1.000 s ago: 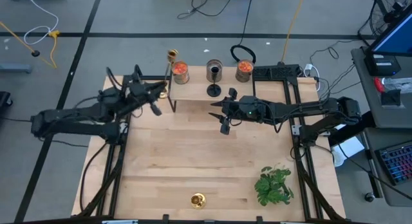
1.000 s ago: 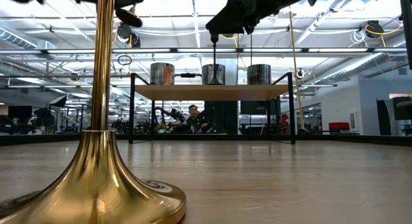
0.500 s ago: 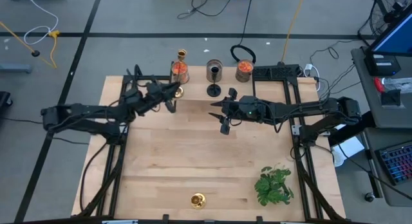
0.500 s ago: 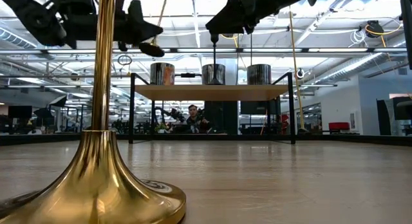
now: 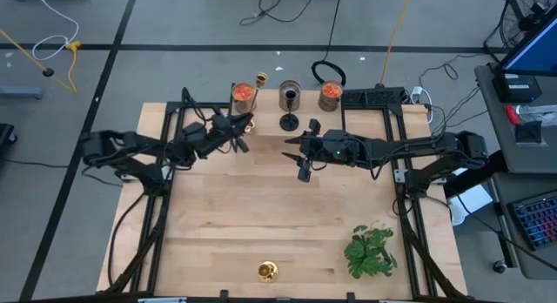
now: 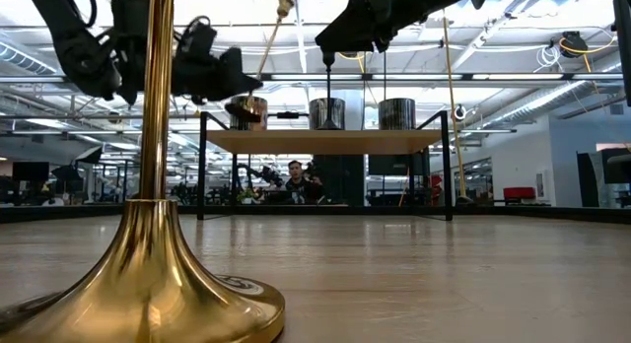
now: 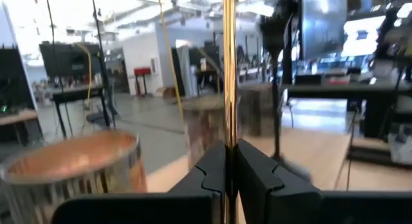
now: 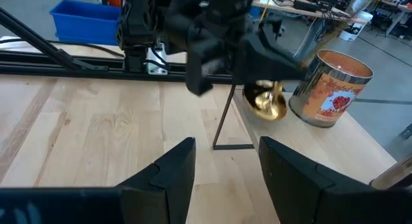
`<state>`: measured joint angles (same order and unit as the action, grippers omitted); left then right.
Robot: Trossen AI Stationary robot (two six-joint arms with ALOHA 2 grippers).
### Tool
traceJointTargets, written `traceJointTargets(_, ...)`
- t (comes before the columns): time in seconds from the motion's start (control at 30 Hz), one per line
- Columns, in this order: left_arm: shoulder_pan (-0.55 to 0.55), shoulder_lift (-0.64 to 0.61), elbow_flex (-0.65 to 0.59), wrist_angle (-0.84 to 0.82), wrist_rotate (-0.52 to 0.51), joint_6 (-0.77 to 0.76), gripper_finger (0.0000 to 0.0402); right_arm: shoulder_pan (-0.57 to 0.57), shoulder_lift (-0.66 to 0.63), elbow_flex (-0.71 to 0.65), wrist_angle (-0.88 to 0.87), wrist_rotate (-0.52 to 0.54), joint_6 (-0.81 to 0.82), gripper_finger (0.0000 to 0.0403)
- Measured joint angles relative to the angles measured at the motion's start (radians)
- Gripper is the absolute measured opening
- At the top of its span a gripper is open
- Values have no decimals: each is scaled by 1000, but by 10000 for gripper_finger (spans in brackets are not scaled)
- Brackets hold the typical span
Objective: Pick & Place candle stick holders
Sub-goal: Align the left gold candle holder with the other candle holder
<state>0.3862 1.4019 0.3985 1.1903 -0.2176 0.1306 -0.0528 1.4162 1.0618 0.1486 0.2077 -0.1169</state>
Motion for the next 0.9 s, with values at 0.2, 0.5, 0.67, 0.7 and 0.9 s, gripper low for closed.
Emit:
traceJointTargets(0.2,37,67,0,14,2,-34,21,0,0,0,1,0,0,171)
traceJointTargets(0.5,76,97,2,58,12,-30,21,0,-1,-94,118,0,0,171)
traceJointTargets(0.67,90,97,3,44,16,-40,21,0,-1,-126,185,-1,0,171)
traceJointTargets(0.7,91,97,3,42,18,-46,21,0,-1,-126,188,0,0,171)
traceJointTargets(0.9,106,97,3,33,48,-56,21,0,-1,-126,185,0,0,171)
